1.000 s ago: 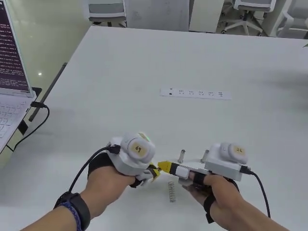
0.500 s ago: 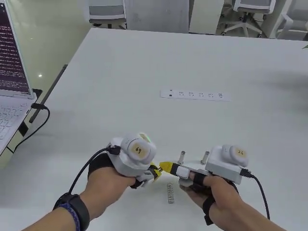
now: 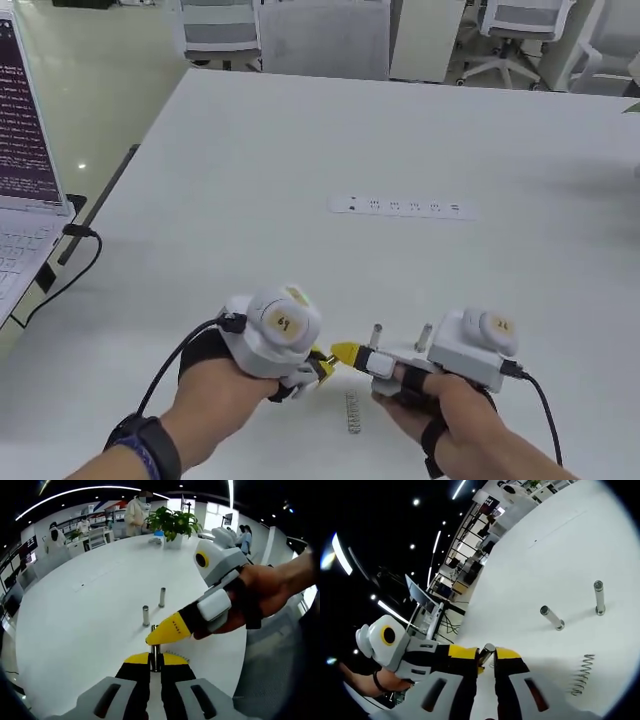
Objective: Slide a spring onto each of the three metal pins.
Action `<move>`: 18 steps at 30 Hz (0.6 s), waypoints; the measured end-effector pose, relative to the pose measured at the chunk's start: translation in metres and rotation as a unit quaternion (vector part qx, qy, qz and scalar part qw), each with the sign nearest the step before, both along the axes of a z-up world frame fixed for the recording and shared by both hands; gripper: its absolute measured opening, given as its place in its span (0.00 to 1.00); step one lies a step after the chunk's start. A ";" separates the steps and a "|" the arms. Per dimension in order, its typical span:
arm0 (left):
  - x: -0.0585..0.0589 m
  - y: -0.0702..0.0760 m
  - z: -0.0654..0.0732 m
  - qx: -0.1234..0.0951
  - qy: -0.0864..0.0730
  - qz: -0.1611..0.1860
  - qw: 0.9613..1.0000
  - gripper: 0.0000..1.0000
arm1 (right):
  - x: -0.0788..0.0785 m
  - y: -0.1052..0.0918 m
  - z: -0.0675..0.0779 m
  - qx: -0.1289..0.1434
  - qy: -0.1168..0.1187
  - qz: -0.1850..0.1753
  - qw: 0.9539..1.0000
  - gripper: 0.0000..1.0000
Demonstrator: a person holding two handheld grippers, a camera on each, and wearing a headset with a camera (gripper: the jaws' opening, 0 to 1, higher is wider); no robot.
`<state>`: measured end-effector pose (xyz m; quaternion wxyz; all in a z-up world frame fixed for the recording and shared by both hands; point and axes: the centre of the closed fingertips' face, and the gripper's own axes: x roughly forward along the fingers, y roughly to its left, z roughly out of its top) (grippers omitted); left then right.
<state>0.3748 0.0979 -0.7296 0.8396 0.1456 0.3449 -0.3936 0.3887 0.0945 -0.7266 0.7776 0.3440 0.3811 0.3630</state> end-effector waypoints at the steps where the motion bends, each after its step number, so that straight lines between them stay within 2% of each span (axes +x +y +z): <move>1: 0.000 0.000 0.000 -0.001 0.000 0.000 1.000 0.00 | 0.001 0.000 0.001 0.000 -0.002 -0.001 1.000 0.09; 9: 0.000 0.000 0.002 -0.006 -0.004 0.005 1.000 0.00 | -0.001 0.001 0.008 0.004 -0.004 0.001 1.000 0.07; 18: -0.002 0.000 0.001 -0.008 -0.004 0.009 1.000 0.00 | -0.006 0.004 0.013 -0.017 -0.025 0.017 0.999 0.05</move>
